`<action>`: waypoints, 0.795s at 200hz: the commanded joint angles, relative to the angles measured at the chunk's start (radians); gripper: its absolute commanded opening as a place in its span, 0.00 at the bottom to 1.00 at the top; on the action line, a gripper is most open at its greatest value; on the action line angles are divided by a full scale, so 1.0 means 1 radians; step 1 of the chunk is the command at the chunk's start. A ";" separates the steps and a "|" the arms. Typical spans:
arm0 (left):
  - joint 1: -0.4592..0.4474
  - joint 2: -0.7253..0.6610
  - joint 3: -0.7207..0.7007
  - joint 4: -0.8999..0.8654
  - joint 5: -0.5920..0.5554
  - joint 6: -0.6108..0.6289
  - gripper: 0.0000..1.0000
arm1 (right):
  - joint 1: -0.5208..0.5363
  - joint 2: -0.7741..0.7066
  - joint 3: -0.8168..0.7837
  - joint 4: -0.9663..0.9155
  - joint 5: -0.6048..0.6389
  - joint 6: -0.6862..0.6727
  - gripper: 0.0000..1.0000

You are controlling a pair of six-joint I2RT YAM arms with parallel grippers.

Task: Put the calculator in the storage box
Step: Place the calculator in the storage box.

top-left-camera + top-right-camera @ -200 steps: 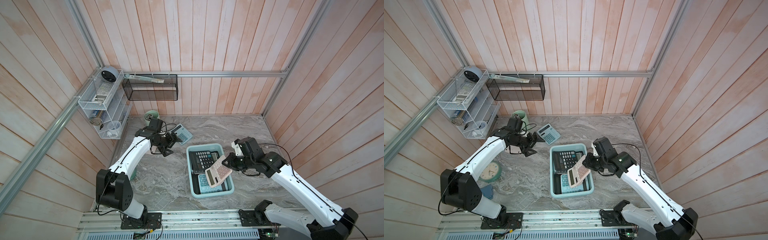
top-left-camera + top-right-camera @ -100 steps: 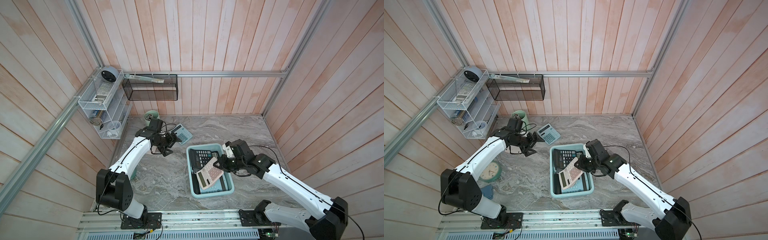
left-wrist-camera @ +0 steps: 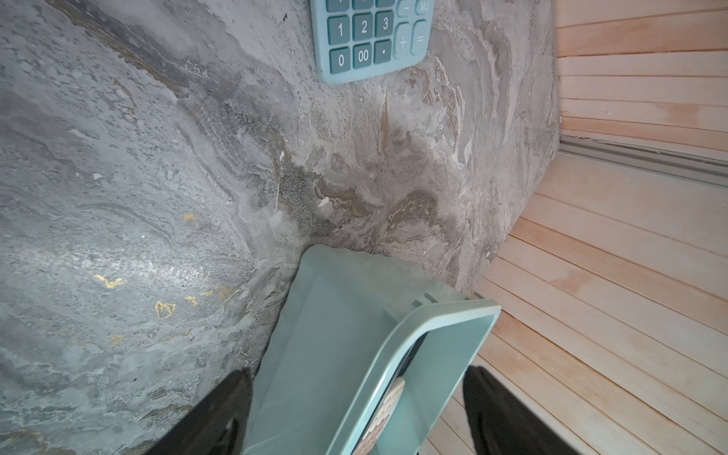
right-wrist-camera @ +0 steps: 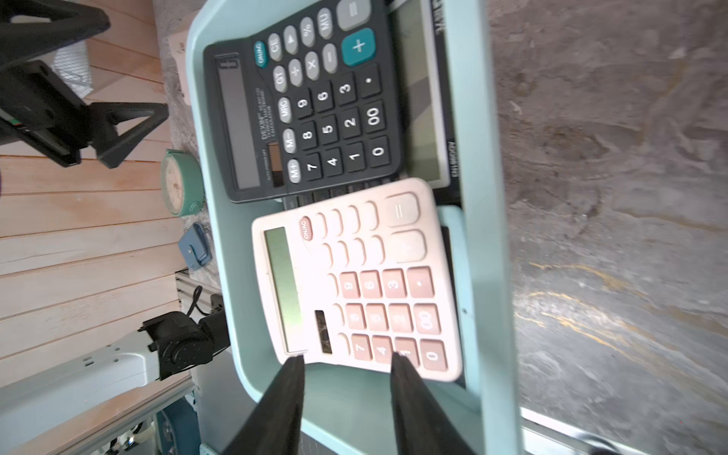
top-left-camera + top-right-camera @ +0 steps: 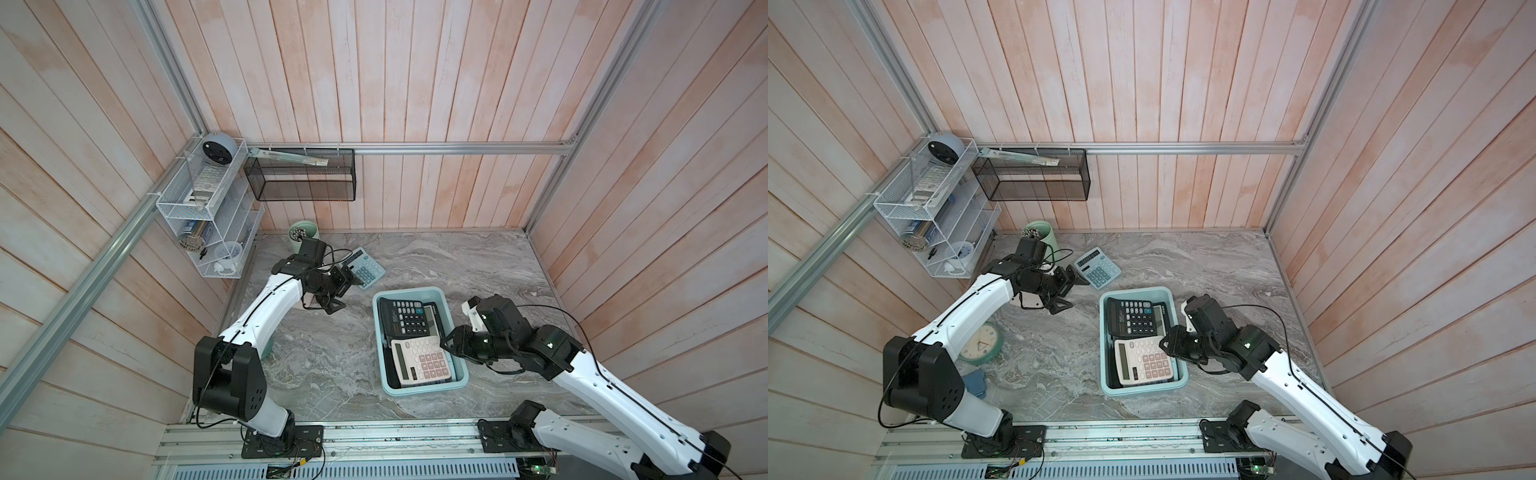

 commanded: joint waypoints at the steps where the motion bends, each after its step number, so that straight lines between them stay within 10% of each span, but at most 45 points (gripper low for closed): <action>1: 0.006 -0.039 -0.004 -0.005 -0.030 -0.009 0.87 | -0.002 0.000 0.055 -0.135 0.093 -0.034 0.45; 159: 0.096 0.298 0.284 0.086 -0.295 0.203 0.88 | -0.415 0.590 0.395 0.371 -0.217 -0.130 0.46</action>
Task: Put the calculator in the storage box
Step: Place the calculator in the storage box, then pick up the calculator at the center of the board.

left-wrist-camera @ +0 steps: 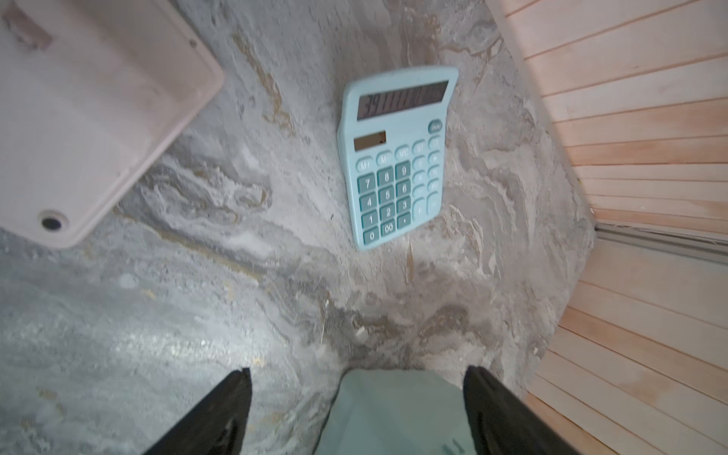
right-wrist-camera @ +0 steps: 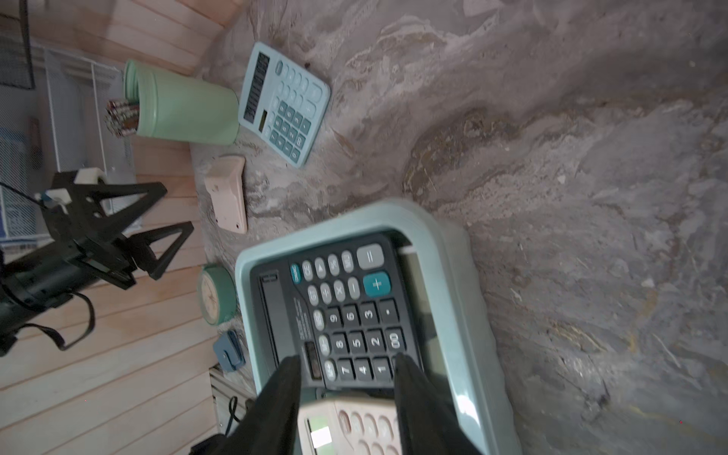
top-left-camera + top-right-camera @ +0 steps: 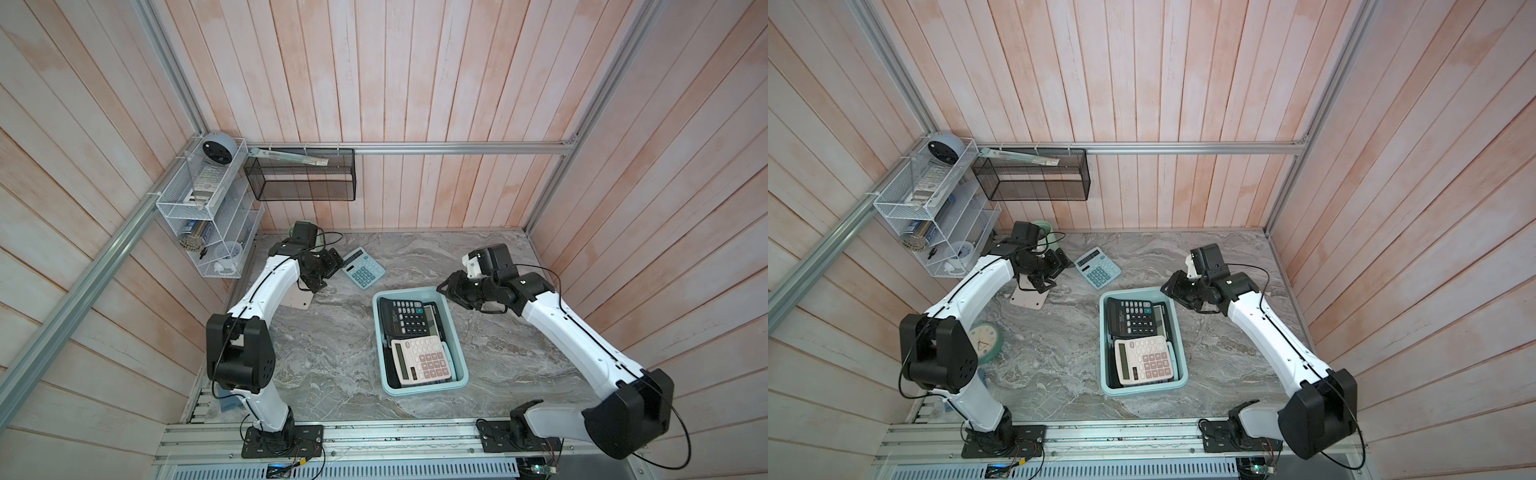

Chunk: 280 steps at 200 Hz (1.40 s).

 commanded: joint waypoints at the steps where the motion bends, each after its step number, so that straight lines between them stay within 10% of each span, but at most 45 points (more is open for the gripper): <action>1: 0.004 0.083 0.061 0.068 -0.068 0.036 0.88 | -0.051 0.115 0.104 0.131 -0.052 0.000 0.46; 138: -0.051 0.239 -0.205 0.631 -0.039 -0.394 0.85 | -0.150 0.971 0.633 0.733 -0.223 0.315 0.45; 280: -0.040 0.328 -0.213 0.684 0.036 -0.388 0.76 | -0.041 1.412 1.131 0.507 -0.349 0.296 0.42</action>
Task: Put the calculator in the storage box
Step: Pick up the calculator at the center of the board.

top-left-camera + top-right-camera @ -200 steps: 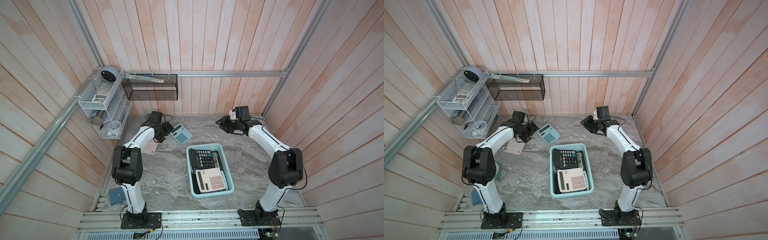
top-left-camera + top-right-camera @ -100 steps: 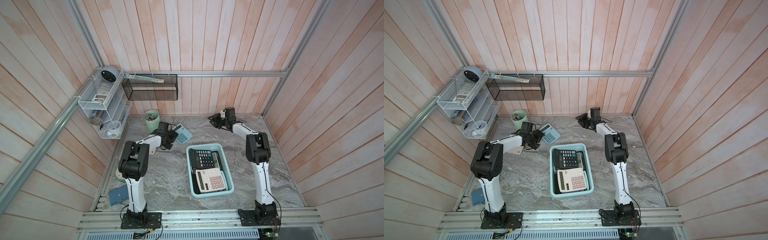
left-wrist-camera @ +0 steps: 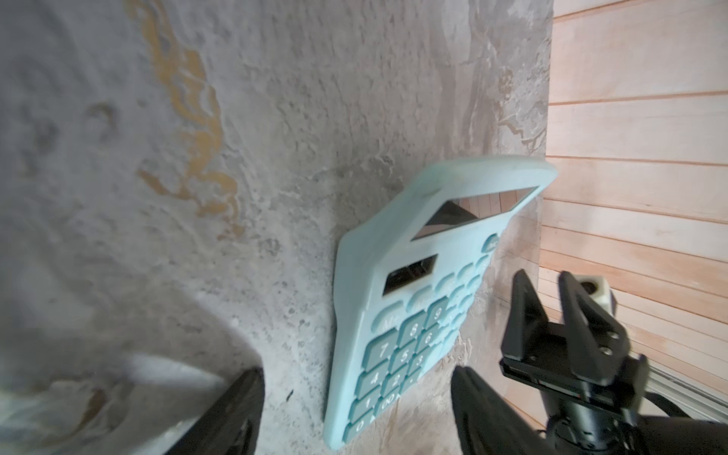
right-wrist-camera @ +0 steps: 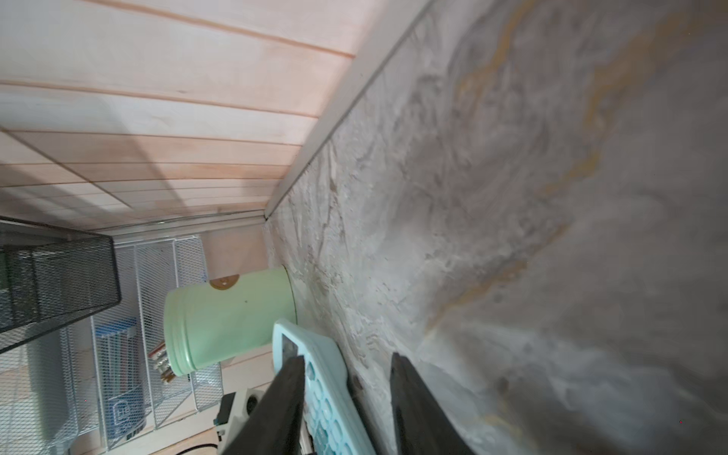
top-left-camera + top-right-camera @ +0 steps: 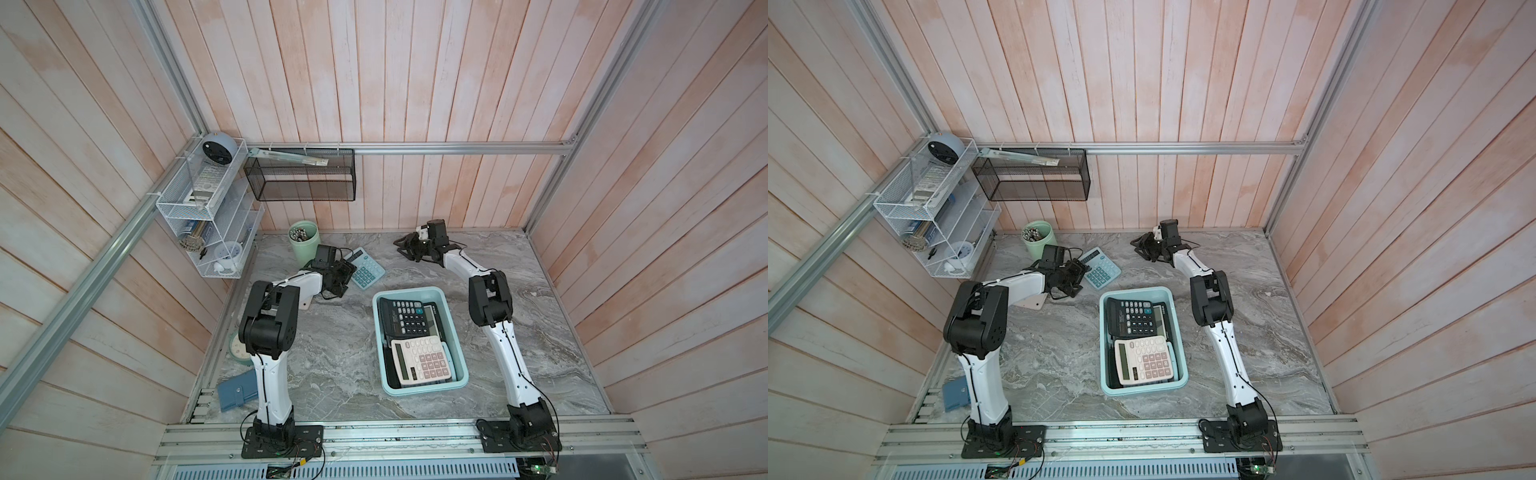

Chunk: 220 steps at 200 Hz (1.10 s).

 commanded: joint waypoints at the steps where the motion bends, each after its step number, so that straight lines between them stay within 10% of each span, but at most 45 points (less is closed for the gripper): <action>1: 0.007 0.049 0.002 0.000 0.023 0.010 0.76 | 0.013 0.042 0.043 -0.056 -0.034 -0.024 0.42; 66: 0.009 0.101 0.052 0.024 0.104 0.023 0.73 | 0.080 0.048 0.058 -0.278 -0.157 -0.210 0.40; 128: 0.021 0.132 0.116 -0.018 0.151 0.068 0.70 | 0.100 -0.174 -0.244 -0.279 -0.284 -0.372 0.34; 220: 0.036 0.179 0.209 -0.092 0.180 0.121 0.71 | -0.035 -0.371 -0.439 -0.186 -0.118 -0.339 0.33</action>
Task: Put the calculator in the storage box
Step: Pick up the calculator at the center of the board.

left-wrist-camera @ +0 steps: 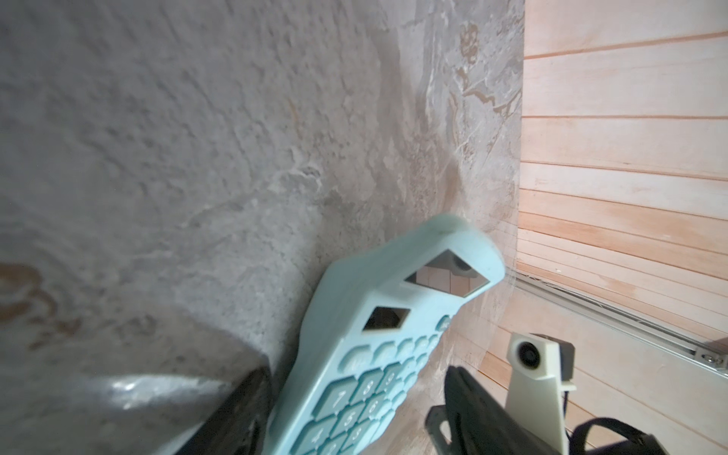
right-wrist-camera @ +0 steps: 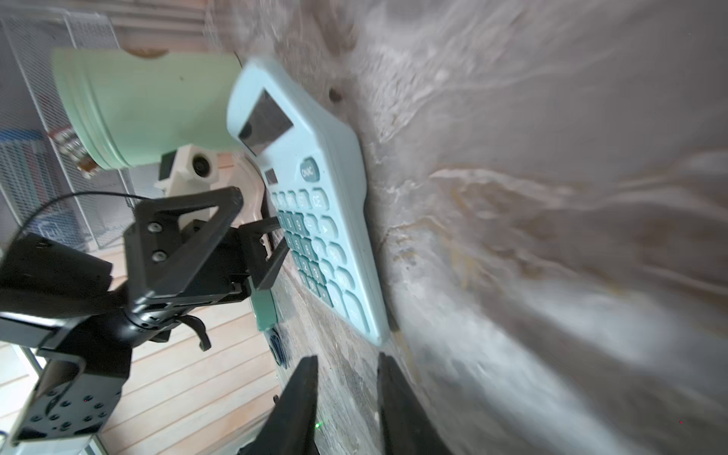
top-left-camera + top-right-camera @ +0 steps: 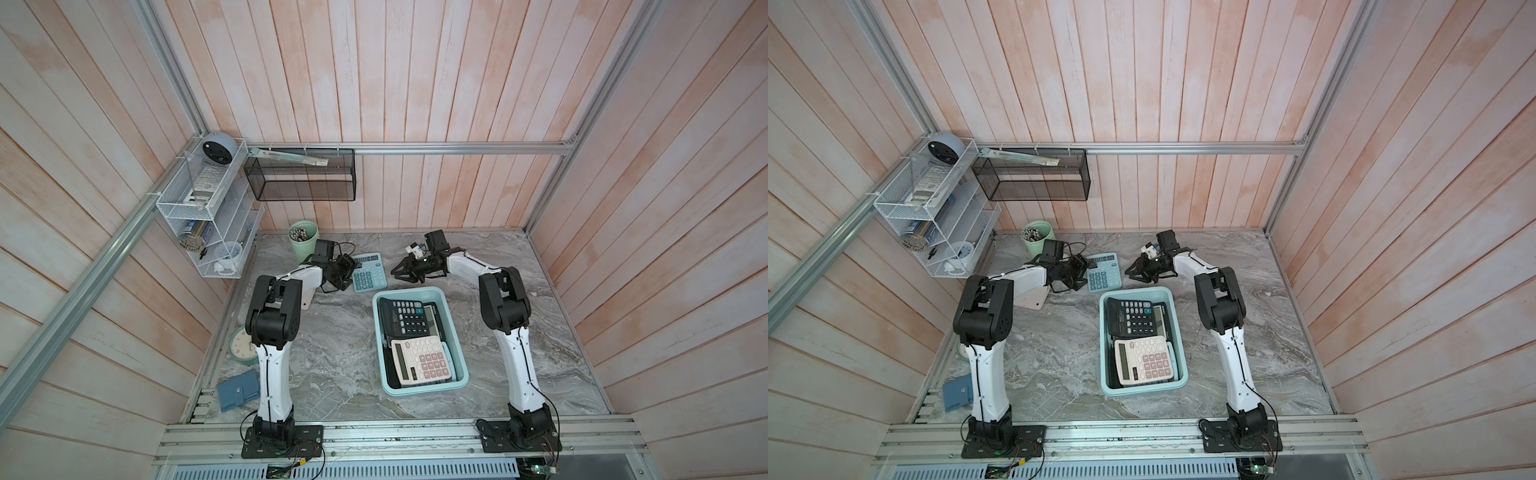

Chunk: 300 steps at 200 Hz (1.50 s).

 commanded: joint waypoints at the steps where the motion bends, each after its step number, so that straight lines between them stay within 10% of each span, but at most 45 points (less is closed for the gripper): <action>1: 0.007 0.059 0.054 -0.062 0.014 0.041 0.71 | -0.051 -0.017 0.014 0.069 0.076 0.034 0.33; 81: -0.029 0.214 0.272 -0.034 0.100 -0.021 0.70 | -0.079 0.160 0.212 0.243 0.186 0.301 0.33; 184: -0.097 0.375 0.648 -0.177 0.145 -0.086 0.71 | -0.196 0.106 0.114 0.308 0.173 0.283 0.38; 300: -0.079 -0.040 0.111 -0.231 0.077 0.026 0.74 | -0.194 0.438 0.599 0.177 0.002 0.322 0.49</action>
